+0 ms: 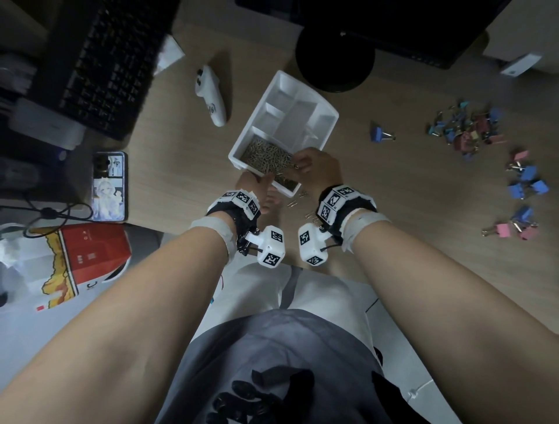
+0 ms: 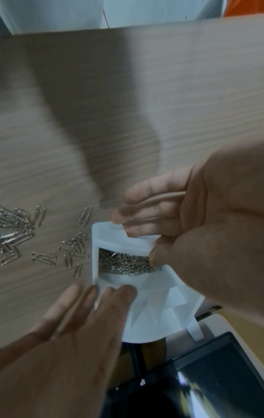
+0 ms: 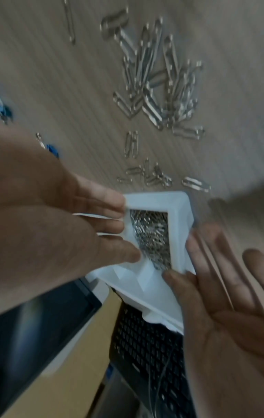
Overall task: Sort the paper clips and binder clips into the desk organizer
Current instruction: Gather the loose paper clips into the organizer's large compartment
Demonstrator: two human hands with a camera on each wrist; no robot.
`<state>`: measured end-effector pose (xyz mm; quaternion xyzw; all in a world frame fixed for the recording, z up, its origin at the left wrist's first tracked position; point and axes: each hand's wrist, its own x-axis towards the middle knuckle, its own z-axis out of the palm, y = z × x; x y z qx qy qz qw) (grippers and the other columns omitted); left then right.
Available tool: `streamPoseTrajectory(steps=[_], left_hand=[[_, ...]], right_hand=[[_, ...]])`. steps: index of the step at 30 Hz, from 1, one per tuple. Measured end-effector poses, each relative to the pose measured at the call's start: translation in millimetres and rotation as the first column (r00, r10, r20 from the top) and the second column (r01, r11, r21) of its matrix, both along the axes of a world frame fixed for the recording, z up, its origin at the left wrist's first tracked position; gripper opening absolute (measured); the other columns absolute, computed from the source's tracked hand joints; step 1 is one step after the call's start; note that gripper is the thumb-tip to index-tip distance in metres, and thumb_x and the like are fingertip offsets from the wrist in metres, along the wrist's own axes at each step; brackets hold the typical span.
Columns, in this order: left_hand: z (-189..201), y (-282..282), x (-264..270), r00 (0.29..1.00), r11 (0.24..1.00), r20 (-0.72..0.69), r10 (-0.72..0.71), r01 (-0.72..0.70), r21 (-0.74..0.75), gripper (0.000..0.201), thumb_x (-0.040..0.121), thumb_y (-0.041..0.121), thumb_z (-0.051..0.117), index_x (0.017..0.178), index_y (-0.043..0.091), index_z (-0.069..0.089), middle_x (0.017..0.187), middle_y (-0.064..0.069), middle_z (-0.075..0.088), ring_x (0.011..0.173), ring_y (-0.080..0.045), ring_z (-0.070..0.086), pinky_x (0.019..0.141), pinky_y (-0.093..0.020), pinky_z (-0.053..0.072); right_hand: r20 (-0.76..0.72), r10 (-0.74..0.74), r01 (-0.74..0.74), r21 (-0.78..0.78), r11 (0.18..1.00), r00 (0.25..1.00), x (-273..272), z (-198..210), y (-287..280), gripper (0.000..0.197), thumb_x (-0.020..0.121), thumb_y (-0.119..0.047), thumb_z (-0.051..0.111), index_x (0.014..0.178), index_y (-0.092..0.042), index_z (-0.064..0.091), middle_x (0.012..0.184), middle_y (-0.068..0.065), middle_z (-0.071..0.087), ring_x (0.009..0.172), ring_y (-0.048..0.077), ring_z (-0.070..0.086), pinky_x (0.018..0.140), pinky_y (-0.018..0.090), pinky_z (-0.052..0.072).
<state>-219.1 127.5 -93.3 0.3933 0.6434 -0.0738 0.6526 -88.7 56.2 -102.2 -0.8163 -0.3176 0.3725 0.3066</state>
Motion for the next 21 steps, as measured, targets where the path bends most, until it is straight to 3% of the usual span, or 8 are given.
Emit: streamPoseTrajectory(steps=[4,6,8,10,13,16,18,21], left_hand=[[-6,2,-3,1.0,1.0,0.012,0.003,-0.003,0.021,0.046,0.101,0.034,0.049,0.116,-0.009,0.055,0.111,-0.021,0.067,0.08,-0.028,0.066,0.055,-0.033,0.051],[-9,1,-5,1.0,0.999,0.02,-0.009,0.009,0.039,0.042,0.101,0.034,0.048,0.105,-0.006,0.058,0.102,-0.018,0.068,0.074,-0.025,0.065,0.058,-0.032,0.053],[-13,1,-8,0.999,0.995,0.034,-0.027,0.024,0.093,0.044,0.1,0.036,0.05,0.106,-0.007,0.061,0.099,-0.015,0.07,0.073,-0.024,0.068,0.058,-0.033,0.056],[-18,2,-12,0.997,0.986,0.044,-0.055,0.048,0.158,0.045,0.099,0.037,0.051,0.106,-0.006,0.062,0.092,-0.011,0.073,0.074,-0.024,0.071,0.059,-0.034,0.058],[-25,5,-13,0.996,0.971,0.07,-0.049,0.031,0.238,0.04,0.097,0.038,0.052,0.096,-0.001,0.06,0.077,-0.008,0.071,0.059,-0.023,0.068,0.052,-0.033,0.056],[-26,10,-10,0.988,0.956,0.117,0.096,-0.124,0.267,0.034,0.094,0.037,0.057,0.078,0.008,0.047,0.059,-0.007,0.058,0.033,-0.014,0.046,0.04,-0.02,0.034],[-30,11,-12,0.98,0.96,0.128,0.154,-0.179,0.214,0.041,0.094,0.038,0.057,0.065,0.013,0.042,0.051,-0.003,0.048,0.031,-0.013,0.038,0.039,-0.016,0.029],[-47,0,-22,1.0,0.973,0.02,0.015,-0.019,0.23,0.061,0.079,0.073,0.051,0.066,0.013,0.052,0.057,-0.006,0.057,0.044,-0.023,0.052,0.047,-0.028,0.044]], right_hand=[[0.284,0.162,-0.072,-0.302,0.95,0.945,28,-20,-32,0.049,0.091,-0.034,0.063,0.136,-0.016,0.053,0.134,0.009,0.058,0.123,0.03,0.051,0.101,0.034,0.037],[0.255,0.24,-0.108,-0.44,0.892,0.937,35,-30,-49,0.068,0.089,-0.036,0.065,0.148,-0.021,0.036,0.152,0.006,0.039,0.136,0.032,0.035,0.108,0.043,0.036],[0.219,0.32,-0.211,-0.411,0.887,0.922,30,-39,-55,0.077,0.089,-0.032,0.066,0.154,-0.028,0.025,0.162,0.0,0.023,0.147,0.028,0.02,0.114,0.048,0.032],[0.251,0.419,-0.313,-0.371,0.874,0.873,20,-46,-55,0.07,0.092,-0.025,0.062,0.153,-0.032,0.028,0.163,-0.002,0.022,0.15,0.027,0.015,0.113,0.048,0.034],[0.345,0.522,-0.426,-0.318,0.847,0.78,10,-46,-56,0.049,0.091,-0.014,0.058,0.139,-0.024,0.053,0.153,0.003,0.043,0.139,0.032,0.04,0.098,0.046,0.047],[0.382,0.577,-0.496,-0.294,0.817,0.722,10,-40,-59,0.035,0.089,-0.019,0.06,0.124,-0.016,0.064,0.131,0.008,0.061,0.119,0.034,0.057,0.088,0.042,0.051],[0.365,0.607,-0.504,-0.342,0.793,0.706,11,-39,-58,0.041,0.09,-0.026,0.059,0.131,-0.019,0.056,0.142,0.007,0.051,0.127,0.033,0.05,0.092,0.041,0.046],[0.276,0.684,-0.585,-0.364,0.725,0.675,6,-43,-56,0.056,0.092,-0.023,0.058,0.146,-0.018,0.043,0.163,0.008,0.021,0.149,0.034,0.019,0.107,0.046,0.037]])
